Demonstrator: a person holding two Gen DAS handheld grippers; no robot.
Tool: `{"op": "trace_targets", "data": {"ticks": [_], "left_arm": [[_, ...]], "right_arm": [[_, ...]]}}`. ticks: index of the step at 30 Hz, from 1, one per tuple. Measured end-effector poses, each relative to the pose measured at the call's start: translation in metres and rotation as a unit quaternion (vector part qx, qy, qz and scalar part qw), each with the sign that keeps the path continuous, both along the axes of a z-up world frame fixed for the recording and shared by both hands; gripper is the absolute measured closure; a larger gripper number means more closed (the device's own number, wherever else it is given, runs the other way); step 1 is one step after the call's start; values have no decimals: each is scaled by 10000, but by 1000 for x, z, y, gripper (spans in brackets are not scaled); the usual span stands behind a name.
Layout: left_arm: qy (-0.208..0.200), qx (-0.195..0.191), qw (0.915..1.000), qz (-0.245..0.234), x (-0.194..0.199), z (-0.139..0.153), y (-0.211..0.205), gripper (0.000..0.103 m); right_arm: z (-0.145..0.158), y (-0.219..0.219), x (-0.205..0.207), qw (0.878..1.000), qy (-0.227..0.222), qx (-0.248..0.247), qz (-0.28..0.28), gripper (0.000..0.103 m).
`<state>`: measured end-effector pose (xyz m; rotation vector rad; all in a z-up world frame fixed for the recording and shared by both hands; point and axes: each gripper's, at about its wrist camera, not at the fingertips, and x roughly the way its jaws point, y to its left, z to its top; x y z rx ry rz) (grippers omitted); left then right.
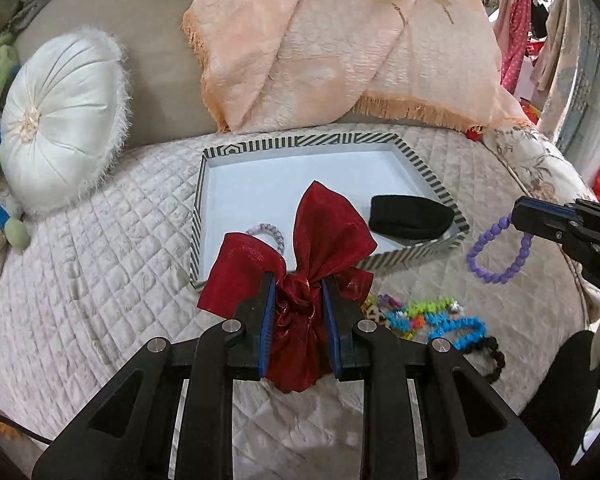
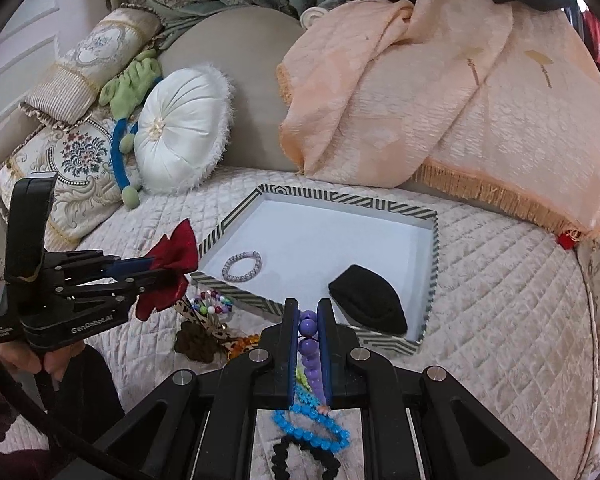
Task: Organize jewelry
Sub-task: 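Lift and carry the red bow and purple bracelet over the striped tray with both tools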
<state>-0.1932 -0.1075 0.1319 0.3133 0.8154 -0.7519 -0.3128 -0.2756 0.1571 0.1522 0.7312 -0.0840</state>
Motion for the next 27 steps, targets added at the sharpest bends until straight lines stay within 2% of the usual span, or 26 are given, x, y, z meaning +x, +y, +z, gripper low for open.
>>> {"op": "trace_targets", "data": {"ticks": [14,18,23,27], "left_arm": [[5,223,9993,286,41,-8,-20,82],[127,232,9988,410,62,-11,-27,82],[307,238,9973,620,90,-19,-40,82],[448,285,9960,724,107,-30,-55,82]], "right_arm": [[-4,5,52,9996,88,-30,250,94],[-8,6,75,9995,101,79,294,94],[-26,8,108,9987,206,300,355,94],[-49,-8,125,9969,407,636,200,94]]}}
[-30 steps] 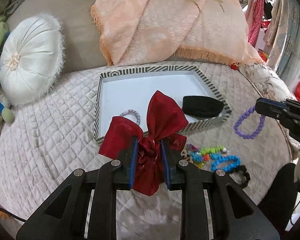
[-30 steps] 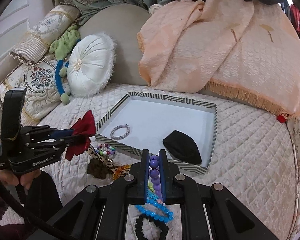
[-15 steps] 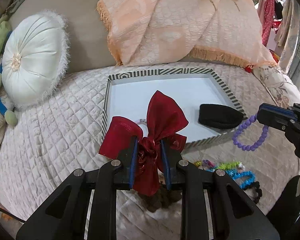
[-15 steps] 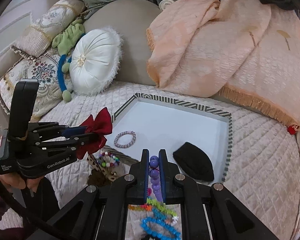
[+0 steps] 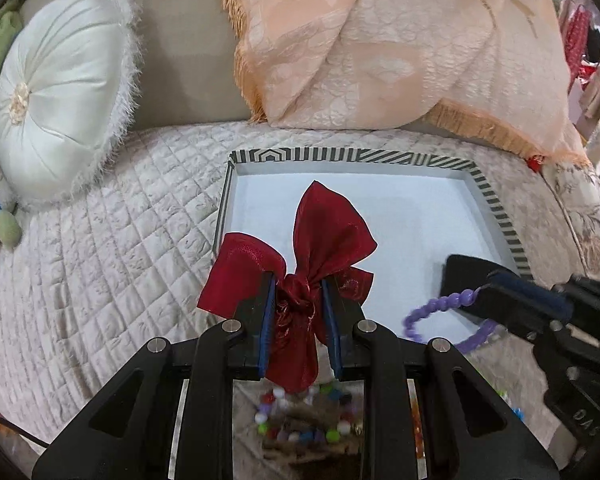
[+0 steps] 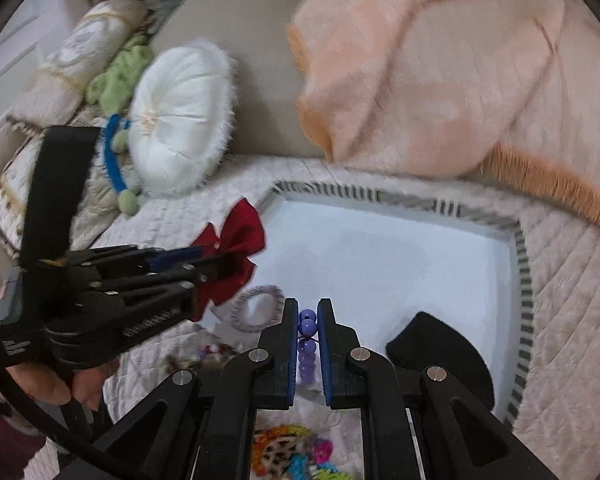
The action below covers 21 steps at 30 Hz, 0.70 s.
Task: Organize jewelry
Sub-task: 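Lift and carry the red bow and purple bracelet over the striped tray with both tools, then open the left tool releasing the bow while the right tool releases the purple bracelet into the tray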
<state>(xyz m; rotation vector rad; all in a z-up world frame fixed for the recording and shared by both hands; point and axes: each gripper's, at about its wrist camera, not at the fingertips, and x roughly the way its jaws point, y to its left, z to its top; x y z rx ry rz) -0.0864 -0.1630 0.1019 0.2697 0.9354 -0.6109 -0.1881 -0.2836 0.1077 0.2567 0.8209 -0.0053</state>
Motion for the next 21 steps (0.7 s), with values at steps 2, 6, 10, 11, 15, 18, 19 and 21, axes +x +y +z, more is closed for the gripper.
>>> {"op": "trace_targets", "data": {"ticks": [2,6,10,11,15,18,19,21], "left_arm": [[70,44,10000,29,6,-6,-7,82],[166,162,9997,110,17,-22,-18,82],[227,289,9992,166,26,-36,-24,82],[245,307,9991,185,28,-39,-25,82],[257,364,9988,221,30,-45,-26,82],[158,423,9988,202,28,-45,-28,80],[135,429,9988,202,28,-45,-29,78],[173,342,9990,215,28,-43,-28,72]], "right_arm": [[-19,-12,7,9994,295,126,-122,94],[-48,-28,8,9973,664,192,-265,94],[-57,-35,7,9959,814,229,-319,94],[-58,-35,7,9958,835,238,-308,94],[-59,-33,7,9954,898,225,-241,92],[-57,-30,4,9959,832,325,-119,65],[-55,-29,2,9962,795,333,-112,61],[-52,-26,-2,9966,756,300,-108,61]]}}
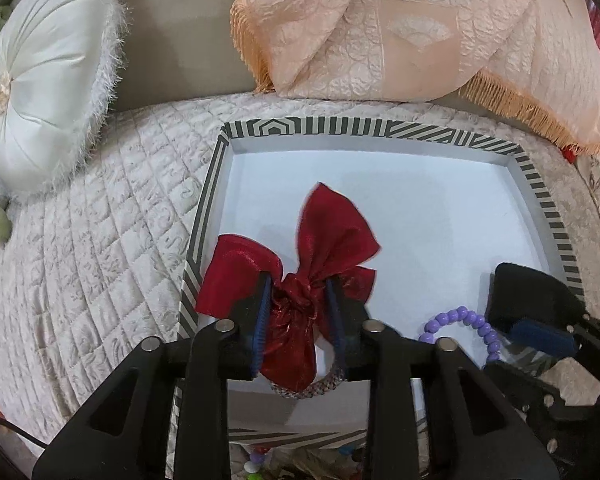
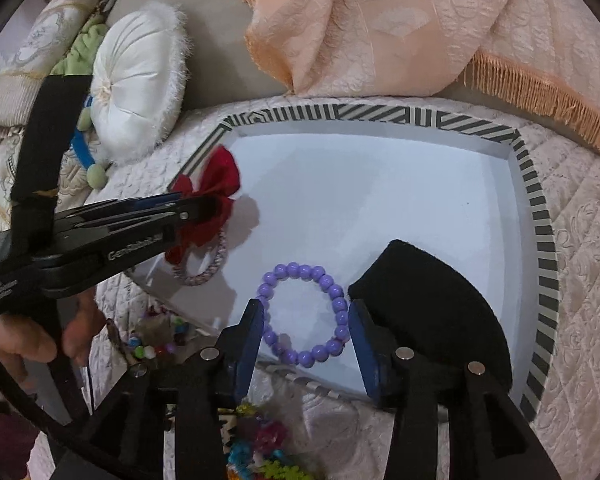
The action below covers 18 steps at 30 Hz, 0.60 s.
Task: Organize jewelry
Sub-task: 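Open the left tool releasing the bow while the right tool releases the purple bracelet into the tray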
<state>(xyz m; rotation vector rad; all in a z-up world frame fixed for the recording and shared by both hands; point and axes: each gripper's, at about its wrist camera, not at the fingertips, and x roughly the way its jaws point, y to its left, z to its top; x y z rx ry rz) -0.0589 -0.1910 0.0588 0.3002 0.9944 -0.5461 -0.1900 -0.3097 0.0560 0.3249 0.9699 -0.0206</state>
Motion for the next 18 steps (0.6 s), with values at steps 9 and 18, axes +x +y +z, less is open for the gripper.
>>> {"op": "trace_targets", "data": {"ticks": [9,18], "left_arm": [[-72,-229,9996,121,-17,25,15,61],[-527,-252,9982,126,-76,60,50,59]], "right_arm": [[29,11,-36,9996,-254,-133,59,61],[56,22,-89,9977,-623,-209,-186,61]]}}
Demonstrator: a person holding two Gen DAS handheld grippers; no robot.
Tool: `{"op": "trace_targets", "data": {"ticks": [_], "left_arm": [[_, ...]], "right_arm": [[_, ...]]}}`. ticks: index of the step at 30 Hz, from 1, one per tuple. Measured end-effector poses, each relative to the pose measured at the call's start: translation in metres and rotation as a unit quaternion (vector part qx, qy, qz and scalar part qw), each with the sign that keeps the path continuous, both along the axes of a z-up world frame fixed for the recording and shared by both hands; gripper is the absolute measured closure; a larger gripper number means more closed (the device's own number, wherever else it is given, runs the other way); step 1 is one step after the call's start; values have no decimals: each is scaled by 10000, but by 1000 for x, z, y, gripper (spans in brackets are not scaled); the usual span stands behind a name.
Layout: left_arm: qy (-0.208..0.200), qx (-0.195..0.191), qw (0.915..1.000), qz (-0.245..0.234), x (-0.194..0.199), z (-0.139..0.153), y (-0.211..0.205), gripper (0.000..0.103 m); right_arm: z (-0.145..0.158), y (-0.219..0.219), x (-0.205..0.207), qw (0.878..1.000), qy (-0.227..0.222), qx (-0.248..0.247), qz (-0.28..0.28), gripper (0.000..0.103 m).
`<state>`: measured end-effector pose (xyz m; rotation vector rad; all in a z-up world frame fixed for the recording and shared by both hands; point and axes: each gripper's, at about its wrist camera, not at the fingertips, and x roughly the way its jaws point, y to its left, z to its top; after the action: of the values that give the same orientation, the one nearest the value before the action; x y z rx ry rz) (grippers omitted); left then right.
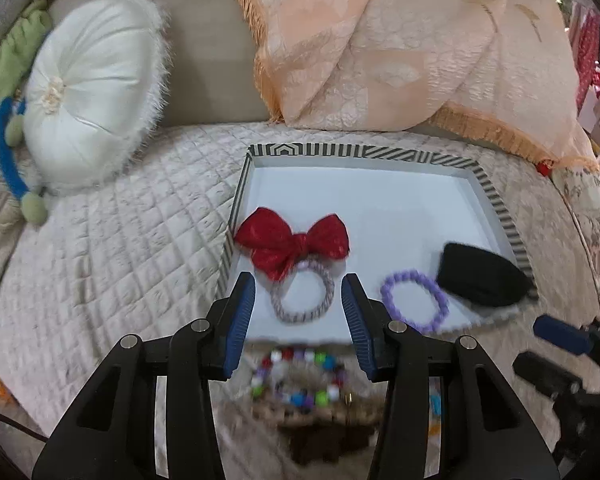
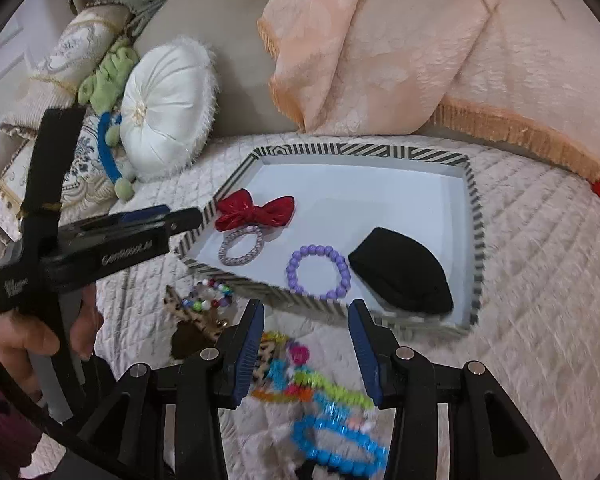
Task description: Organize jewelry
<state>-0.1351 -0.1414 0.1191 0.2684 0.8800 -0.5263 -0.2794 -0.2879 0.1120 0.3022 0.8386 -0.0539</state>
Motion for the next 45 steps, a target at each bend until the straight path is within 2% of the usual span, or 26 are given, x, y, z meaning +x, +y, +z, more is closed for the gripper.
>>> {"op": "trace_targets", "data": {"ticks": [9,16,25,45], "left_arm": [[-168,20,9998,129,-57,6,32,59],[-196,62,9996,216,-86,4,48,58],[-105,28,9995,293,-107,1,60,58],[-77,151,9995,270,-122,-7,67,58]], "right_arm": [[12,18,-49,9995,-135,-238,-156,61],[13,22,-77,9993,-110,-123,-326,60],[12,23,-103,9989,-97,-96,-456,57],[8,34,-115,9993,32,-166,-337,56]]}}
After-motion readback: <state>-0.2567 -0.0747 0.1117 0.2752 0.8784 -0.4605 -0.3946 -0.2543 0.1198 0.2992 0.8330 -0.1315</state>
